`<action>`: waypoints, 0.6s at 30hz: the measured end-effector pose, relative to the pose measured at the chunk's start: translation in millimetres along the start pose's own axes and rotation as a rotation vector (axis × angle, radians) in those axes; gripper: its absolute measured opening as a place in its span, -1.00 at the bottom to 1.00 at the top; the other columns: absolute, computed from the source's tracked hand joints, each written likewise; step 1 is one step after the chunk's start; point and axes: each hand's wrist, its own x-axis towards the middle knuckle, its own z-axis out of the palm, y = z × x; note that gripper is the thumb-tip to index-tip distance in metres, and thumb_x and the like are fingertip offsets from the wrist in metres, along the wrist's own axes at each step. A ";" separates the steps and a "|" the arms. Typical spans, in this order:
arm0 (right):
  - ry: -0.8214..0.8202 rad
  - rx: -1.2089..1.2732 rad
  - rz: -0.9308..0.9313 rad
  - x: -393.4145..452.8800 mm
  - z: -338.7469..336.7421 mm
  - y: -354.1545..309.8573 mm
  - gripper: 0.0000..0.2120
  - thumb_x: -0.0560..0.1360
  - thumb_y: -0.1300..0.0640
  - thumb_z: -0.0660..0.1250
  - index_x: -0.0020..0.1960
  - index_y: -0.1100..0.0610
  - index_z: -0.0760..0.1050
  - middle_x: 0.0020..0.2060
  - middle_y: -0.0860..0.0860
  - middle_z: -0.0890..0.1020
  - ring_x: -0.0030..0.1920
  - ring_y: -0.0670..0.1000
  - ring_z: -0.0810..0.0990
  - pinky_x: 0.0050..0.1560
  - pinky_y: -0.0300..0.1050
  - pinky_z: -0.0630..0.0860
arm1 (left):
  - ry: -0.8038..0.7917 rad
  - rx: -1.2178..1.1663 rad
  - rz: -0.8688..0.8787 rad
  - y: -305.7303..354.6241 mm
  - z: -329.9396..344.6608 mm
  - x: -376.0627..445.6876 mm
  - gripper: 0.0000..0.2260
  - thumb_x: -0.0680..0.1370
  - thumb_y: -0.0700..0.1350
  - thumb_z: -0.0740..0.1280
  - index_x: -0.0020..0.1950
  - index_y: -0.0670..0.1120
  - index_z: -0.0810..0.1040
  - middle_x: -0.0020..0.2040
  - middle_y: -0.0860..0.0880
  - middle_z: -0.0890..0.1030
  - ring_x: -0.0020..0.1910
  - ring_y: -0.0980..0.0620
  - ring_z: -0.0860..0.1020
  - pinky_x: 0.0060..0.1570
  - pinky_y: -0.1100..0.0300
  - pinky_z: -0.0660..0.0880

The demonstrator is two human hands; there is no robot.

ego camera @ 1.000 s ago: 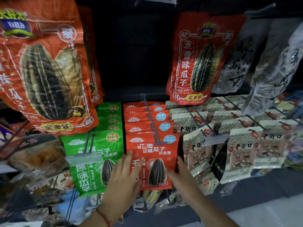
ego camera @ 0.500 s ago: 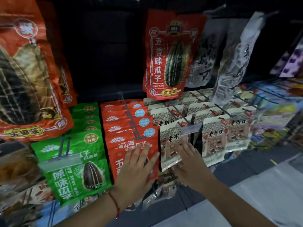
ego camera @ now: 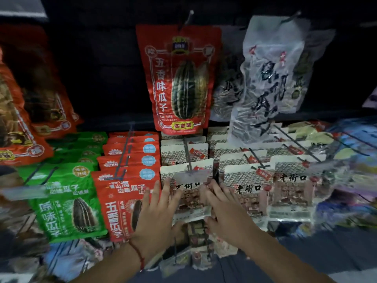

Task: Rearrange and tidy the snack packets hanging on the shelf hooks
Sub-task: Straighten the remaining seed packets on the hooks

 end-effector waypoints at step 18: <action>0.070 0.200 0.029 56.5 9.5 -7.1 -0.14 0.56 0.02 0.27 0.58 -0.03 -0.30 0.55 0.03 -0.34 0.56 0.10 -0.27 0.49 -0.02 -0.25 | -0.072 0.159 -0.278 42.8 6.5 65.7 -0.28 0.60 0.11 0.19 0.61 0.00 -0.18 0.57 -0.28 -0.24 0.53 -0.36 -0.25 0.47 -0.29 -0.22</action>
